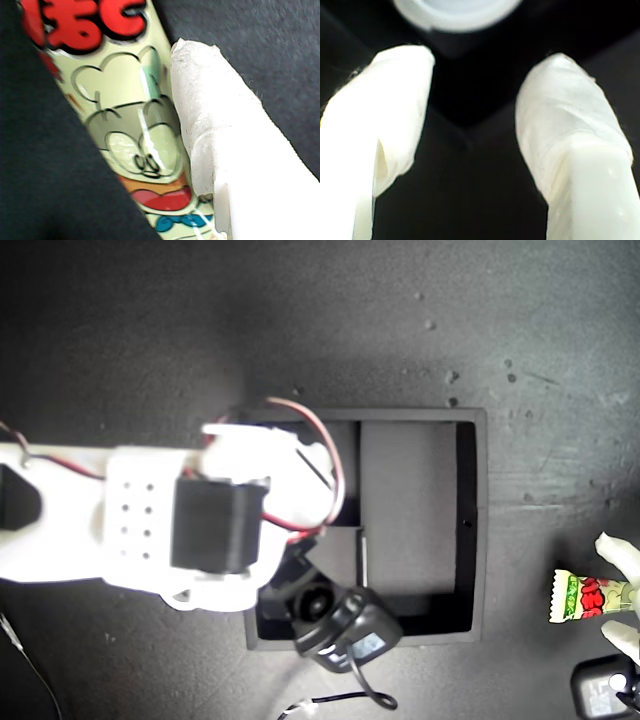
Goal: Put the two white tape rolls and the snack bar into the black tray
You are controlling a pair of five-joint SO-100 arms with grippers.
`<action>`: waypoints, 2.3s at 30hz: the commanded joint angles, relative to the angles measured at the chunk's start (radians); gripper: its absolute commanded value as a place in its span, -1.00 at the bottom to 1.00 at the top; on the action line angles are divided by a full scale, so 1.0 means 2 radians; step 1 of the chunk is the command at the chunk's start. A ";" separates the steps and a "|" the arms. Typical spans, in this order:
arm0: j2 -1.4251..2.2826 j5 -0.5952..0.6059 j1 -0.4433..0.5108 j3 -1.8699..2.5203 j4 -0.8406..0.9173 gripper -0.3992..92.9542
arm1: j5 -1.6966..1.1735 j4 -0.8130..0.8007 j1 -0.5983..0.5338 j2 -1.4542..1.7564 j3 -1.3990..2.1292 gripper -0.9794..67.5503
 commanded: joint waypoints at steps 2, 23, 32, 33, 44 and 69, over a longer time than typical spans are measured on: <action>0.197 -0.041 0.008 0.100 0.009 -0.75 | 0.041 -0.007 -0.025 0.008 0.021 0.06; 0.343 -0.203 0.232 0.488 -0.161 -0.75 | 0.068 0.085 0.130 0.010 -0.076 -0.99; 0.336 -0.234 0.273 0.555 -0.222 -0.75 | 0.038 -0.022 0.266 0.018 -0.048 -0.99; 0.334 -0.232 0.275 0.561 -0.232 -0.75 | -0.035 -0.028 0.284 0.017 -0.059 -0.99; 0.305 -0.218 0.262 0.581 -0.283 -0.74 | -0.604 -0.040 0.348 0.002 -0.229 -0.99; 0.298 -0.232 0.225 0.671 -0.407 -0.75 | -0.890 0.150 0.306 -0.403 -0.660 -0.98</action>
